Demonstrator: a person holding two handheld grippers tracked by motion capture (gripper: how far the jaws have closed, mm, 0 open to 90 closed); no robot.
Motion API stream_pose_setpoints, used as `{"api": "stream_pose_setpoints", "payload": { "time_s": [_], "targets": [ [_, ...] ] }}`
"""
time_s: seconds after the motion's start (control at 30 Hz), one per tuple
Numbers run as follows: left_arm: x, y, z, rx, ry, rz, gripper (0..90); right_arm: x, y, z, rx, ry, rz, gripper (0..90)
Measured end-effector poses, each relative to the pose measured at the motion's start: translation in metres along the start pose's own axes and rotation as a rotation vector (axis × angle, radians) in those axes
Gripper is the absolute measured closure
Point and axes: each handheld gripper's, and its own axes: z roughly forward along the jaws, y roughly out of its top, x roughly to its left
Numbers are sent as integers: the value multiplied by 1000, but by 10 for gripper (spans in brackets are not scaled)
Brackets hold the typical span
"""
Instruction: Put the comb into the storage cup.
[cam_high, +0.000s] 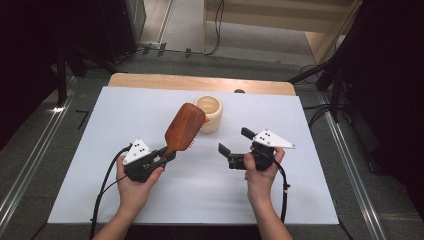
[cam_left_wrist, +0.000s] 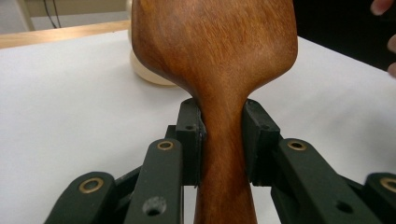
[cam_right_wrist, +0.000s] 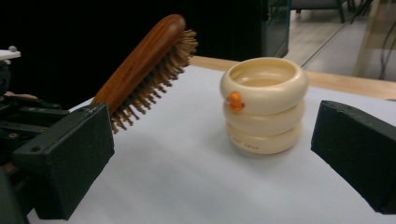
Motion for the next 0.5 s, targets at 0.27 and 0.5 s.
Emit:
{"api": "stream_pose_setpoints", "payload": {
  "time_s": [0.27, 0.5],
  "targets": [
    [-12, -5, 3, -29, -27, 27, 721, 14, -7, 15, 40, 60, 36, 0],
    [-24, -8, 7, -39, -41, 51, 721, 24, -8, 18, 15, 87, 80, 0]
  ]
}}
